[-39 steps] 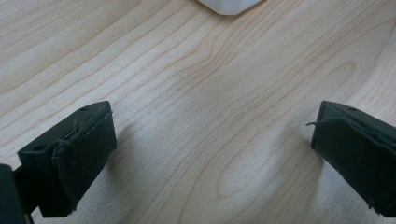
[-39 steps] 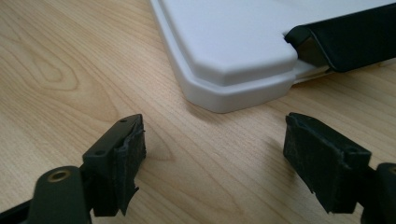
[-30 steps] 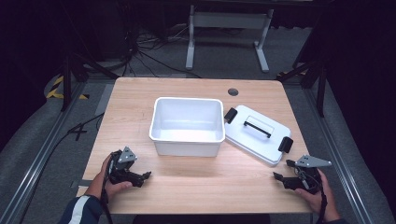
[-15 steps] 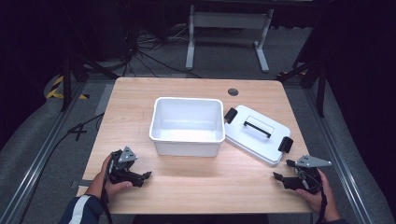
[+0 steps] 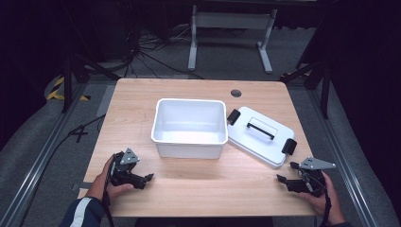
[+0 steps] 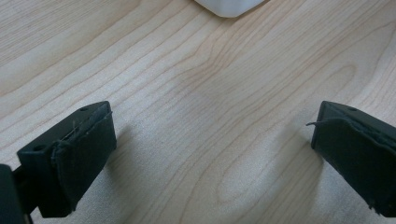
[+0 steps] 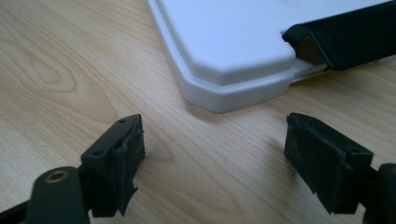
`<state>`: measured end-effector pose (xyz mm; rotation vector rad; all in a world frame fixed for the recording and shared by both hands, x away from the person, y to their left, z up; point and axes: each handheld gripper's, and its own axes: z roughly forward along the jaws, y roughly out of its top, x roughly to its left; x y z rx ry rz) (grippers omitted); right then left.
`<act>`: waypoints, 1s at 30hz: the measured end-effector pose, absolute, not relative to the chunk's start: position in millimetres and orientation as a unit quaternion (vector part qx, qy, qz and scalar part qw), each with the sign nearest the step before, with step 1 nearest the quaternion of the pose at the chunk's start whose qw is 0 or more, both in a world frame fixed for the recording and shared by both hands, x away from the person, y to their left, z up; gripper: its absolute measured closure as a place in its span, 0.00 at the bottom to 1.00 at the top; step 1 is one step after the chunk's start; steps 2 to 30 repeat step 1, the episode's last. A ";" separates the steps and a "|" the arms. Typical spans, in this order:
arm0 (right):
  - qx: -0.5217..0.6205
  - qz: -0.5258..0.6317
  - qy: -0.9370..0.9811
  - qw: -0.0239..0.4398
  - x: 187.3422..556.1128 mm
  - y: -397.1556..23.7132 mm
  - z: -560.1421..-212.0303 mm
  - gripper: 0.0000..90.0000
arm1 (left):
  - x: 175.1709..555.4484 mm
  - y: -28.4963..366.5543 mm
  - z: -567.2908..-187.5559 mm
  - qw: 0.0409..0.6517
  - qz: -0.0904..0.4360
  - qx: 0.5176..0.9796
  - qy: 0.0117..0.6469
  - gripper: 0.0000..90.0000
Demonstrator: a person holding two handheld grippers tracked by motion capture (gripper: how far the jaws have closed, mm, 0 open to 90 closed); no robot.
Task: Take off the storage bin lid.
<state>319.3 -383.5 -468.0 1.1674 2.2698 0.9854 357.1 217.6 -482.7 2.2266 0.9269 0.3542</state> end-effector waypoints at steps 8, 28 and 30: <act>0.418 0.353 0.813 0.201 319.3 -383.5 -468.0 0.23 | 357.1 217.6 -482.7 0.345 0.136 0.857 0.357 0.00; 0.418 0.353 0.813 0.201 319.3 -383.5 -468.0 0.23 | 357.1 217.6 -482.7 0.345 0.136 0.857 0.357 0.00; 0.418 0.353 0.813 0.201 319.3 -383.5 -468.0 0.23 | 357.1 217.6 -482.7 0.345 0.136 0.857 0.357 0.00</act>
